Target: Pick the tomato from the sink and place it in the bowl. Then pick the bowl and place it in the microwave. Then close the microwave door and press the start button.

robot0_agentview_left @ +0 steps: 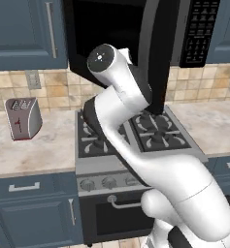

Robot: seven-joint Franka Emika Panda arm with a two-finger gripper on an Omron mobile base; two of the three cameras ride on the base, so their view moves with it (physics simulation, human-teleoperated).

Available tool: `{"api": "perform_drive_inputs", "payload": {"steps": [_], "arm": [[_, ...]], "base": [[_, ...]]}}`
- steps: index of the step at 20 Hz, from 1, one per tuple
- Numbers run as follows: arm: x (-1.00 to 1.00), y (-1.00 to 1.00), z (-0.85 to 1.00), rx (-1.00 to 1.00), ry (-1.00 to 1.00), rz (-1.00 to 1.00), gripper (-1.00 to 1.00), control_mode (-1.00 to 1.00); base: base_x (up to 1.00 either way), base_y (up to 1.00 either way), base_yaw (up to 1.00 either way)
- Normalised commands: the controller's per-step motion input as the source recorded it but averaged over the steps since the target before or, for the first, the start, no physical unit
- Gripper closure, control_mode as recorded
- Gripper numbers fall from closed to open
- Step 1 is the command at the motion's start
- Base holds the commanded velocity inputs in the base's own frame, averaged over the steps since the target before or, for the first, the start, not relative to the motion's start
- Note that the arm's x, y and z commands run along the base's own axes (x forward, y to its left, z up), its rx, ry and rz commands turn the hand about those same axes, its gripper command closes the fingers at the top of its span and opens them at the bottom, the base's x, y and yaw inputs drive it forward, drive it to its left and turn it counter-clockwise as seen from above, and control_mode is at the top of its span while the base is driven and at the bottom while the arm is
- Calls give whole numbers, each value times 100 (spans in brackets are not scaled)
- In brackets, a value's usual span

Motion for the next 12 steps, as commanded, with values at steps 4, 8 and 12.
{"api": "perform_drive_inputs", "payload": {"steps": [4, 8, 12], "arm": [[96, -98, 2, 0, -4, 13, -100, -100], [100, -74, 7, 0, -2, 4, -100, -100], [100, -48, 5, 0, 0, 0, -100, -100]], "base": [[0, 0, 0], [0, 0, 0], [0, 0, 0]]}}
